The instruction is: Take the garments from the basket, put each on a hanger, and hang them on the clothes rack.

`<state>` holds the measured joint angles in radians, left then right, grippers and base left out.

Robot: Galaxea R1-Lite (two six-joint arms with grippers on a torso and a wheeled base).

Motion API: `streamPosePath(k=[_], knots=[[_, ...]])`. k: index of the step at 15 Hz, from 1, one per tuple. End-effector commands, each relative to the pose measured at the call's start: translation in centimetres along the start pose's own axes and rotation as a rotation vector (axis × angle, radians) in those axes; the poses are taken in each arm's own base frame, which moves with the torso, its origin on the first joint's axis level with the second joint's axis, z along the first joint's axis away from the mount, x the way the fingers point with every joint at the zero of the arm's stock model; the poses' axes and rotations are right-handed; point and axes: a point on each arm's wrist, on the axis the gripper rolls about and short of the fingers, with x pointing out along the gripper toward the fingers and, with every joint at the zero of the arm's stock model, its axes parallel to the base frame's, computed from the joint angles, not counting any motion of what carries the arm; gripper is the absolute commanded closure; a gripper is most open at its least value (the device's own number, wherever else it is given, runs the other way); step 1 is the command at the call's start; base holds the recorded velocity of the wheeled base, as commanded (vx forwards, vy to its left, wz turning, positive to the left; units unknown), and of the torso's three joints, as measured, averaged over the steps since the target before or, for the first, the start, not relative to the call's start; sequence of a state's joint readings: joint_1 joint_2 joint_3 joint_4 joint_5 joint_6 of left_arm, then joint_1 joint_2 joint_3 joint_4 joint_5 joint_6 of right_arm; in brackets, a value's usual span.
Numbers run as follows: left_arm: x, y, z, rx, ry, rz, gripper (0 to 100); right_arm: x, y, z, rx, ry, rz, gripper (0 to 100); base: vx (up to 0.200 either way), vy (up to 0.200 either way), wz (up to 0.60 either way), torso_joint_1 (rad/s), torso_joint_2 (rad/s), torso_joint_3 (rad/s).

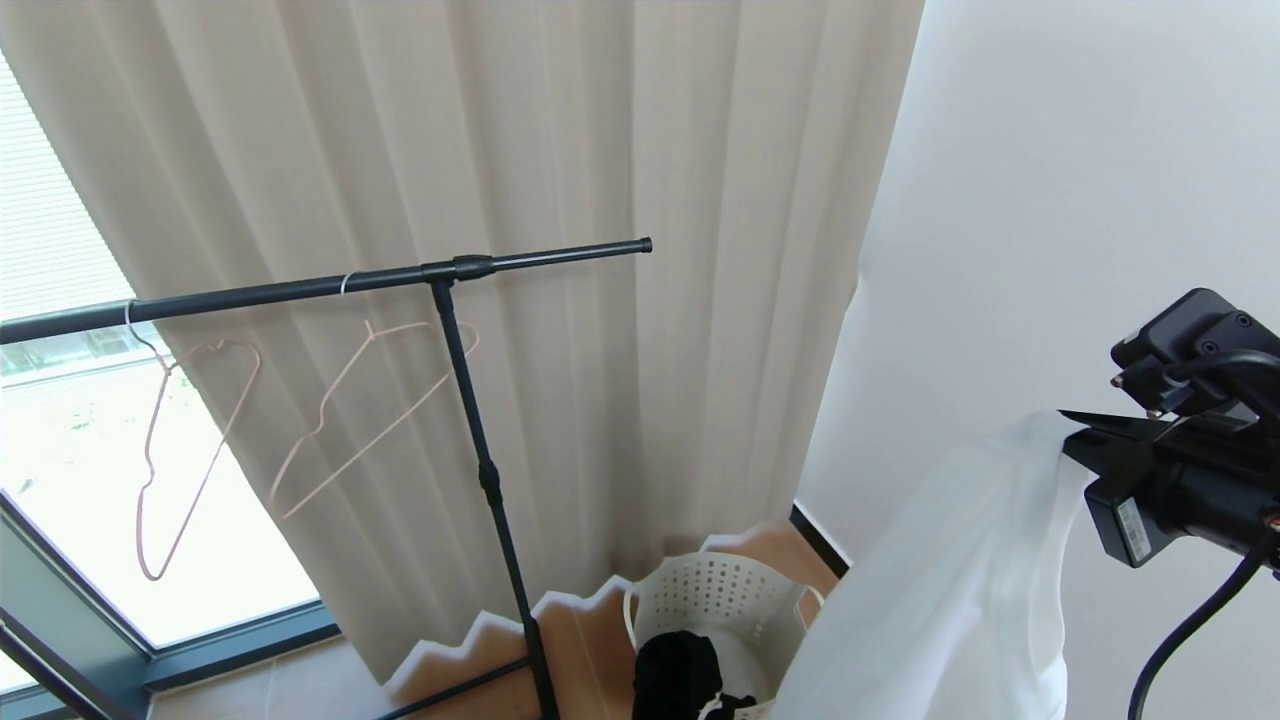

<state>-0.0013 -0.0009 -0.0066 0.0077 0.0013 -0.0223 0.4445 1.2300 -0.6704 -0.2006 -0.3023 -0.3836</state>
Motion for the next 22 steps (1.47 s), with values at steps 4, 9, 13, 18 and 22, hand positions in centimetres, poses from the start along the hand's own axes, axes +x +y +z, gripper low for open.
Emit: streamPosePath(k=[4, 9, 13, 18, 22], knots=[[0.01, 0.00, -0.01, -0.001, 0.001, 0.000, 0, 0.09, 0.18, -0.36, -0.039, 0.012, 0.006, 100, 0.000, 0.000, 0.15, 0.001, 0.00, -0.001], [0.01, 0.00, -0.01, 0.001, 0.001, -0.002, 0, 0.10, 0.22, -0.44, -0.040, 0.015, 0.007, 100, 0.000, 0.000, 0.60, 0.006, 0.00, 0.000], [0.00, 0.00, 0.03, -0.001, 0.000, -0.002, 0, 0.09, 0.29, -0.63, -0.042, 0.020, 0.009, 100, 0.000, 0.000, 0.45, 0.003, 0.00, 0.002], [0.00, 0.00, 0.03, 0.001, 0.000, -0.002, 0, 0.13, 0.31, -0.64, -0.043, 0.021, 0.010, 100, 0.000, 0.200, 0.00, 0.001, 0.00, 0.000], [0.00, 0.00, 0.03, 0.001, 0.000, -0.002, 0, 0.14, 0.34, -0.72, -0.044, 0.024, 0.011, 100, 0.000, 0.200, 0.00, 0.004, 0.00, -0.001]])
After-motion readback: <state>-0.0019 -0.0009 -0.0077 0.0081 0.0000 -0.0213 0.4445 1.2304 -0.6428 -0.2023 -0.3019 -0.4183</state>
